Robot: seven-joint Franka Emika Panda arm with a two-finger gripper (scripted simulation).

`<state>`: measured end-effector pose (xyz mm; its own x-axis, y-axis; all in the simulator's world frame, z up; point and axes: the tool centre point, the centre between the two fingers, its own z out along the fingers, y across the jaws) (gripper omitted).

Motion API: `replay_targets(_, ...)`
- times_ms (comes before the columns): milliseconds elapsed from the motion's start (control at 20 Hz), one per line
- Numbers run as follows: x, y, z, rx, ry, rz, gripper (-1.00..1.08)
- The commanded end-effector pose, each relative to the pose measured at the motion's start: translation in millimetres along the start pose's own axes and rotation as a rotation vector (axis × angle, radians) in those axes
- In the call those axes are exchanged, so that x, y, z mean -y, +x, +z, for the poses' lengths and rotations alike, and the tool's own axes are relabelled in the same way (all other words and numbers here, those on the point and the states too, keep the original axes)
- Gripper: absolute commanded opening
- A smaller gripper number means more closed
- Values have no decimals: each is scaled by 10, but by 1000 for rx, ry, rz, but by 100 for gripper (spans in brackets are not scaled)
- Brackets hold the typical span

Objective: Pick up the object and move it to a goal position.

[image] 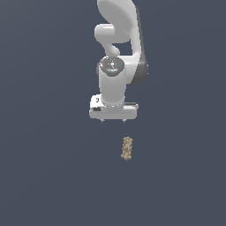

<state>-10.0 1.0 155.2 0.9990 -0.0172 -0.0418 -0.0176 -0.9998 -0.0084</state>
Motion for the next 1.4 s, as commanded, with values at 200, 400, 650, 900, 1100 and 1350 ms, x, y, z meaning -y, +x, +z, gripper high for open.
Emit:
replay_targets(200,101,-11,18,6,5,-16,100)
replay_targets(400,326,-45,57,18,15,-53,100)
replay_targets(650,364,-52,63,21,16,-59,100)
replay_targets(900,387,11,82,17,15,-47,100)
replay_targets(1100,421,125,116,11,13,-24,100)
replay_targets(1350,493,337,191,-2,8,20,100)
